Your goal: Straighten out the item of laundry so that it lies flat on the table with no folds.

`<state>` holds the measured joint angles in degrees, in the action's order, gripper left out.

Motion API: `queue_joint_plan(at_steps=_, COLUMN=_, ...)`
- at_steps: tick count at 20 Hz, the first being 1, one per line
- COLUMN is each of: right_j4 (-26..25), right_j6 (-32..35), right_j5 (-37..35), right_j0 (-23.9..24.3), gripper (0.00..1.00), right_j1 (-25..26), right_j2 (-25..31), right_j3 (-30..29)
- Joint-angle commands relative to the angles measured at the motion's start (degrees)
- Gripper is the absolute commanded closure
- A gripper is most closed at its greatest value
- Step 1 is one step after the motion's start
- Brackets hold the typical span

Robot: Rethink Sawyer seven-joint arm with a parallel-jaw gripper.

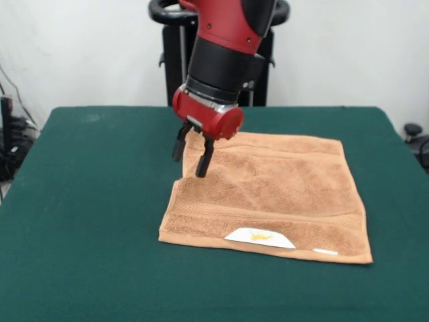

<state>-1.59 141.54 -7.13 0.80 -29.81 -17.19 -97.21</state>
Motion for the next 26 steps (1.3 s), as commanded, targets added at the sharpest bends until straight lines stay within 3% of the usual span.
queue_joint_plan(at_steps=1, right_j4=0.27, right_j6=3.2, right_j5=-7.91, right_j0=-0.07, gripper=0.0, right_j1=-0.51, right_j2=7.04, right_j3=-6.64)
queue_joint_plan(at_steps=6, right_j4=0.22, right_j6=2.29, right_j5=-6.71, right_j0=5.07, gripper=0.0, right_j1=1.23, right_j2=13.96, right_j3=-11.25)
queue_joint_plan(at_steps=12, right_j4=-1.08, right_j6=2.22, right_j5=-4.03, right_j0=8.76, gripper=0.0, right_j1=2.39, right_j2=17.15, right_j3=-14.66)
queue_joint_plan(at_steps=19, right_j4=-0.49, right_j6=4.09, right_j5=-3.29, right_j0=10.43, gripper=0.0, right_j1=2.49, right_j2=18.22, right_j3=-18.56)
queue_joint_plan(at_steps=26, right_j4=0.62, right_j6=6.52, right_j5=-1.28, right_j0=7.09, gripper=0.0, right_j1=3.3, right_j2=14.29, right_j3=-17.55)
